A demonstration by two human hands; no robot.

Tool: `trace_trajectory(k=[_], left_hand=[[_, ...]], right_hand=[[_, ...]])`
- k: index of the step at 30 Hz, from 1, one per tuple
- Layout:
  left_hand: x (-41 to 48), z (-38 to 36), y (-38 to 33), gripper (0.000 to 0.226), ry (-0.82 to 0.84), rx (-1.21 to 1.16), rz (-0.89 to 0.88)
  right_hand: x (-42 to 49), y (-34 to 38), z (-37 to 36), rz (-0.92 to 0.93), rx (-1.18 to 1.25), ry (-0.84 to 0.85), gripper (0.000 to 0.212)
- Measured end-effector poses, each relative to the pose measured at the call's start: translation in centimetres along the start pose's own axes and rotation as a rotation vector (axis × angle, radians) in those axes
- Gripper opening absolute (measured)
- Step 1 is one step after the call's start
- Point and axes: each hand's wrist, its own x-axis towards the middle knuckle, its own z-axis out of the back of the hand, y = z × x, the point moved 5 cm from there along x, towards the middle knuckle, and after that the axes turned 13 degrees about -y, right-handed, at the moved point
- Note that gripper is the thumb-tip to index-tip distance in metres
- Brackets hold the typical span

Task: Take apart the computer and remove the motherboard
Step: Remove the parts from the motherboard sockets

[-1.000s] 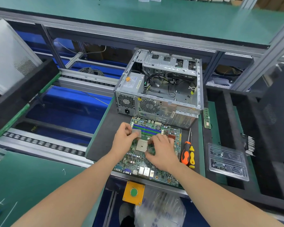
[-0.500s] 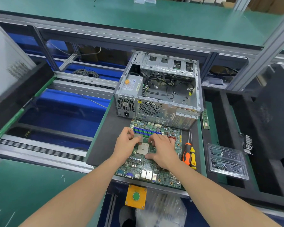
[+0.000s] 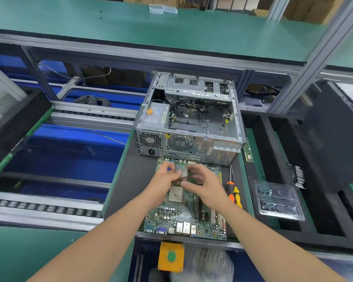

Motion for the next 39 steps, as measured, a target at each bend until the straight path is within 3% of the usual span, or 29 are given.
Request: trace_trajectory(k=[9,13,17,25,32,39], left_hand=[[-0.8,-7.3,-0.4,0.014,0.228,-0.122,0.14],[-1.6,-11.0,-0.2,0.013,0.33,0.051,0.075],[-1.4,-15.1,-0.1,0.007,0.236,0.325,-0.041],[-1.4,-21.3,-1.9,0.011,0.038,0.54,-0.199],[-0.3,-21.1,-1.8,0.022,-0.13,0.706,-0.317],[0.0,-18.6,-0.8,0.021,-0.231,0.759,-0.271]], right_hand=[[-0.4,-0.1,6.1,-0.029,0.172,-0.159,0.04],[-1.2,-0.7,10.3,-0.054,0.076,-0.177,0.039],[-1.3,-2.4,15.3,-0.092,-0.006,-0.202,0.036],[3.7,-6.5,22.8,-0.127,-0.395,-0.23,0.046],[8.4,-8.8,22.3,-0.079,-0.618,-0.06,0.052],[9.7,-10.5,21.5,-0.107,-0.626,0.019,0.049]])
